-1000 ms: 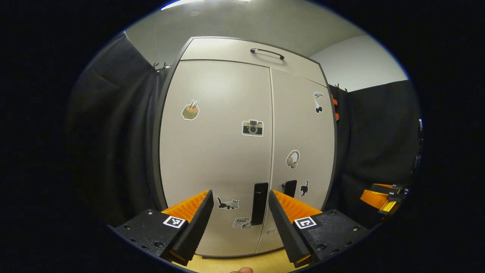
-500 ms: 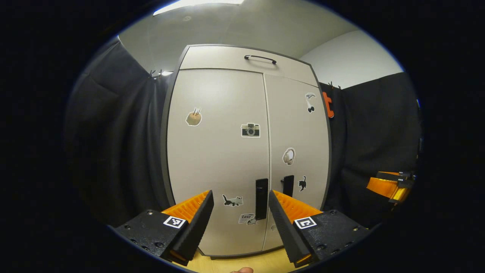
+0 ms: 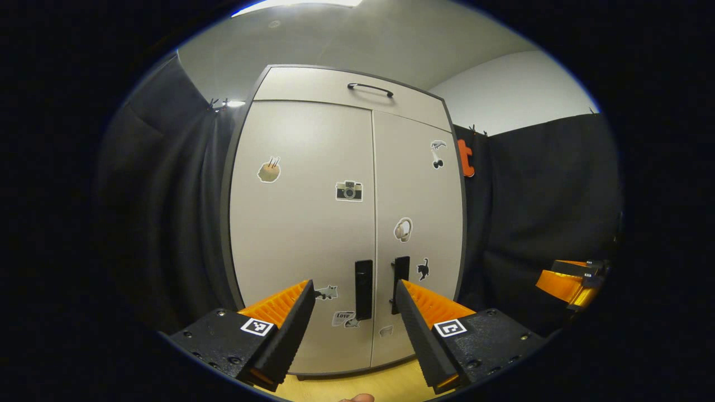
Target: Grab one shoe with the right hand and put it into the shoe cabinet, grab the other shoe with the left hand and put it into the shoe cabinet; then close the right door with the right hand and the left door with the left hand.
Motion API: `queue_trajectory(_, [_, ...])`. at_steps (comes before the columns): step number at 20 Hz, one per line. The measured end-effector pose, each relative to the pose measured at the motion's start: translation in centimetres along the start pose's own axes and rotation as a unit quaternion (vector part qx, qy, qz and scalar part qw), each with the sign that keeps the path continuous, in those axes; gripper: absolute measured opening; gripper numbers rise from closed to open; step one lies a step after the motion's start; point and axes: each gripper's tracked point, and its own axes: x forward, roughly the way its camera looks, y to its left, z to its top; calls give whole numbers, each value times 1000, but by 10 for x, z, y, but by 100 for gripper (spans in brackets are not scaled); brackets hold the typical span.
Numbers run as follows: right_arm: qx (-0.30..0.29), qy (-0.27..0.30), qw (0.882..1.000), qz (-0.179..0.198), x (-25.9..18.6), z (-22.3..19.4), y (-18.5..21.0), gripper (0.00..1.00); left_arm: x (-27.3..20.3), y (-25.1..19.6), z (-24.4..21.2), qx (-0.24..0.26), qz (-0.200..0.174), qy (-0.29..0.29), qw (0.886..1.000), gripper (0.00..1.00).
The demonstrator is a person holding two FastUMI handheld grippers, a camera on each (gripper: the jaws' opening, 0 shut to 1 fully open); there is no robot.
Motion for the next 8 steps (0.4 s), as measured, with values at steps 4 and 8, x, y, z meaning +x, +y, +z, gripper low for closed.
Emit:
queue_trajectory(4, [-12,-8,1000,-5,-3,10,-18,93,7,-23,2,-2,-10,-7,1000,89])
queue_trajectory(8, [-17,-16,1000,3,6,20,-49,93,20,-53,5,-2,-2,-12,1000,89])
